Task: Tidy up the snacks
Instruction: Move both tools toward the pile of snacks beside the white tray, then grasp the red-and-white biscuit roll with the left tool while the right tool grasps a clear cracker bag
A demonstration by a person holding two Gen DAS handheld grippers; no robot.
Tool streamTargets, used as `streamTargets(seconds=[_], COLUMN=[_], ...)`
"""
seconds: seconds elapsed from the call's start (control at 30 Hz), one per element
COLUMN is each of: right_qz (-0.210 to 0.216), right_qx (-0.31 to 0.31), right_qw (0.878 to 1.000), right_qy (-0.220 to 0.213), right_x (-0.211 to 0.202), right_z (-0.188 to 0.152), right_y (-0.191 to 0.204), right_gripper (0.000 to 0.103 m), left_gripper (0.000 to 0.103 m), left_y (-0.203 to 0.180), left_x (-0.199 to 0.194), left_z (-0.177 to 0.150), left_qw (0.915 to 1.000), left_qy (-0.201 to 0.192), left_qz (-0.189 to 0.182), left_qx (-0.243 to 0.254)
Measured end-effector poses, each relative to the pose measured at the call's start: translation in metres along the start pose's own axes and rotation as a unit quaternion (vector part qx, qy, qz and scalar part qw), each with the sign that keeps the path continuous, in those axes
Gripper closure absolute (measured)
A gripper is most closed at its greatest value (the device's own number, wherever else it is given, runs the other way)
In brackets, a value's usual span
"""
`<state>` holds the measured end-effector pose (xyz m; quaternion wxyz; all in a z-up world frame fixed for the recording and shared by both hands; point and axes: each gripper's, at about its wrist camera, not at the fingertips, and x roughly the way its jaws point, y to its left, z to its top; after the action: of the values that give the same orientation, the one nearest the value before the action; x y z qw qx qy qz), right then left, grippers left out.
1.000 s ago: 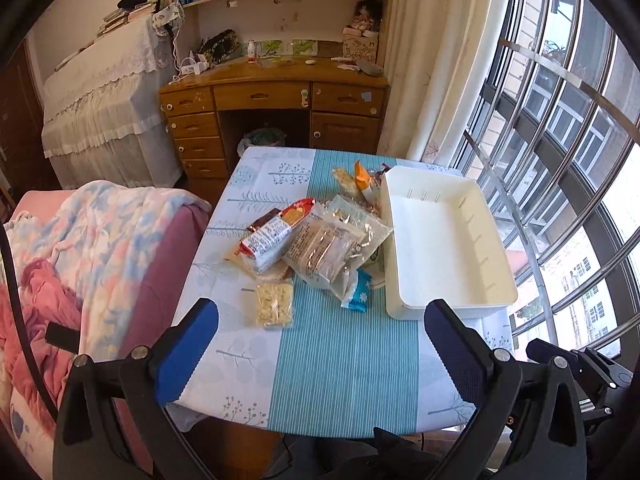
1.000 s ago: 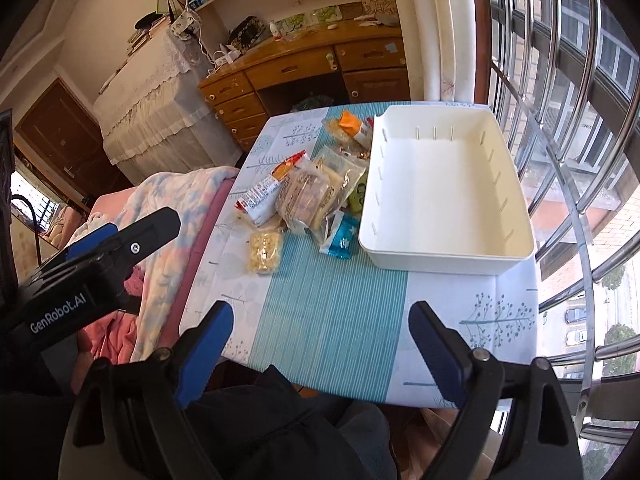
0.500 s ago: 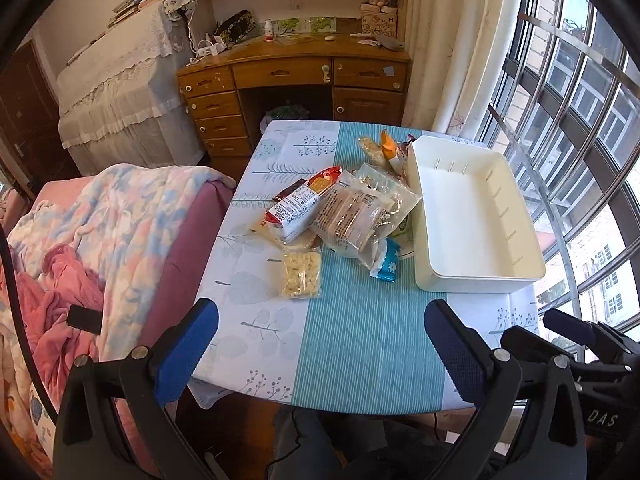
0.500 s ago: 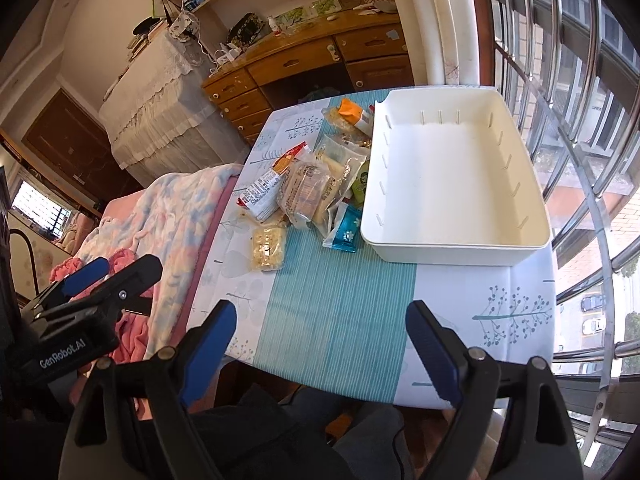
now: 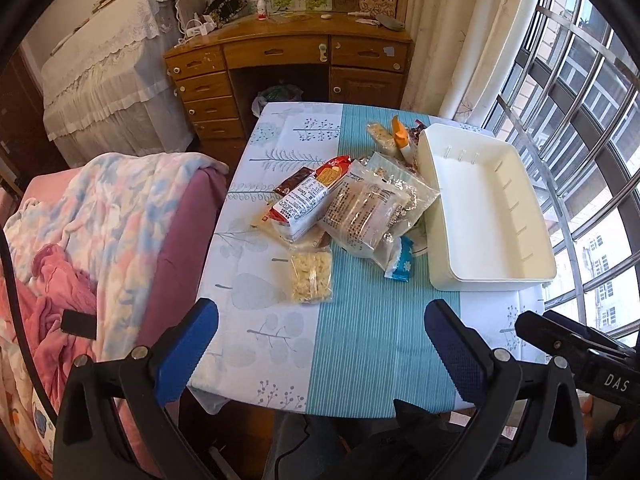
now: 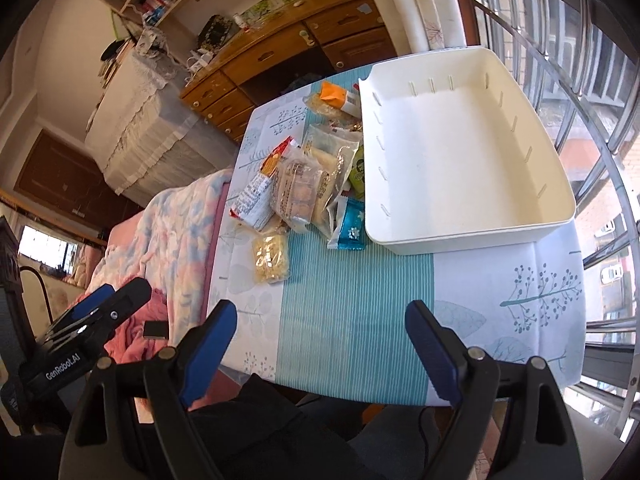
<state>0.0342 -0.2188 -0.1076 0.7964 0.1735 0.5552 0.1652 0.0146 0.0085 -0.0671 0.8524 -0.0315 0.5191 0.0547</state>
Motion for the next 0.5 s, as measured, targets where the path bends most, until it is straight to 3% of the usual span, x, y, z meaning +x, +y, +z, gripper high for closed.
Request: streamTargets(seconds=[0.5], right_qz=[-0.007], right_qx=[0.13], right_qw=[0.991], right_qy=[-0.033], right_x=[0.045], right_z=[0.037], right_y=[0.041], right_gripper=[0.016], left_gripper=[0.0], left_y=[0.05], left_x=[0.066], left_z=[0.069], left_qw=[0.993], left_qy=[0.01], left_qz=[-0.014], left_qx=[0.117])
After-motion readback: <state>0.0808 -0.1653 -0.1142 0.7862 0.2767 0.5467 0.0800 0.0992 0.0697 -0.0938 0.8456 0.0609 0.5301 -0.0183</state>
